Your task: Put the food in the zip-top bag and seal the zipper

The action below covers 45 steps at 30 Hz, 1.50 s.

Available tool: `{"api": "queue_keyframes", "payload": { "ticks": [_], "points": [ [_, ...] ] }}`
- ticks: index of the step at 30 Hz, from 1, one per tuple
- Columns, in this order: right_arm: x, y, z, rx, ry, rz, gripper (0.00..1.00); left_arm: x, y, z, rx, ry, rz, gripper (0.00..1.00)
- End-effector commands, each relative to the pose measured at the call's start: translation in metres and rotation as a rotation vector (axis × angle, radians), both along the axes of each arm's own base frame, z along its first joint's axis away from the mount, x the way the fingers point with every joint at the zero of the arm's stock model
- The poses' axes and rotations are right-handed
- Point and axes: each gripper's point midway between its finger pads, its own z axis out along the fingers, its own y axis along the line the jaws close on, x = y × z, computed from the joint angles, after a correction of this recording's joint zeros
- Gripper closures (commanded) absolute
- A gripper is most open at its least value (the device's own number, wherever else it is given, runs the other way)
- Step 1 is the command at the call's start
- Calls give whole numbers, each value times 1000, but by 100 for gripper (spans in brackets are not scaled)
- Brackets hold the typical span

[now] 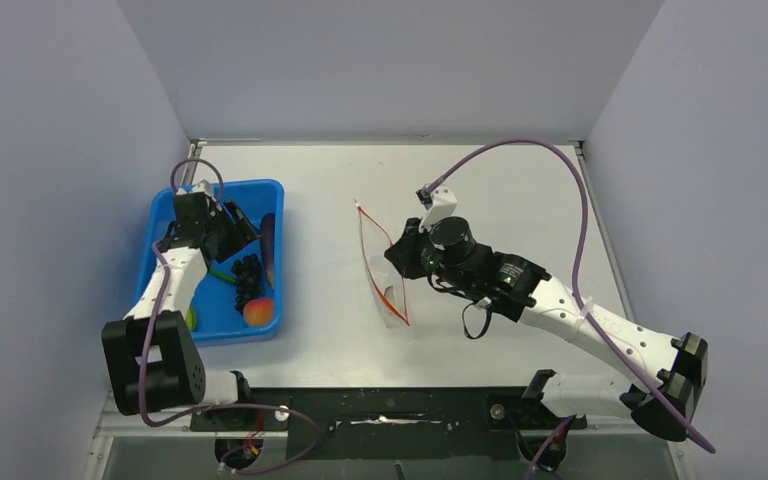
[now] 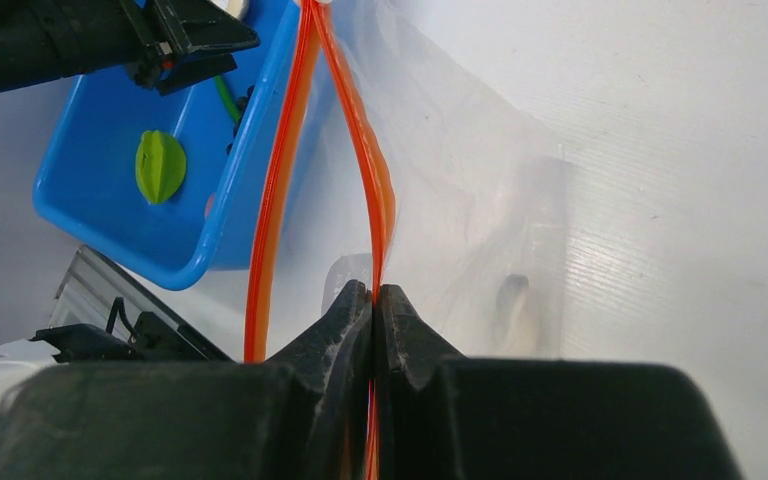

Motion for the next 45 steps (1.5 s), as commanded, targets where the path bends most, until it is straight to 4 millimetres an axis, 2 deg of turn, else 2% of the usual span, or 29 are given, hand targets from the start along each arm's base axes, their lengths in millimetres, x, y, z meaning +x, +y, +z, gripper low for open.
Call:
{"api": "queue_keyframes", "payload": {
  "ticks": [1, 14, 20, 27, 35, 38, 42, 45],
  "points": [
    [3, 1, 19, 55, -40, -20, 100, 37, 0, 18, 3, -118, -66, 41],
    [2, -1, 25, 54, -55, -25, 100, 65, -7, -23, -49, -31, -138, 41],
    [3, -5, 29, 58, -68, -35, 100, 68, -9, -40, -72, 4, -149, 41],
    [2, -3, 25, 58, -59, -30, 100, 69, -12, -61, -91, 64, -162, 40],
    [2, -4, 27, 64, -63, -34, 100, 68, -9, -66, -82, 81, -153, 40],
    [2, -4, 25, 60, -60, -34, 100, 68, -6, -64, -68, 81, -140, 45],
    [2, -6, 25, 59, -57, -37, 100, 65, 0, -55, -37, 72, -108, 62],
    [1, -6, 27, 68, -55, -43, 100, 62, 3, -49, -22, 64, -91, 64]
  ]
}}
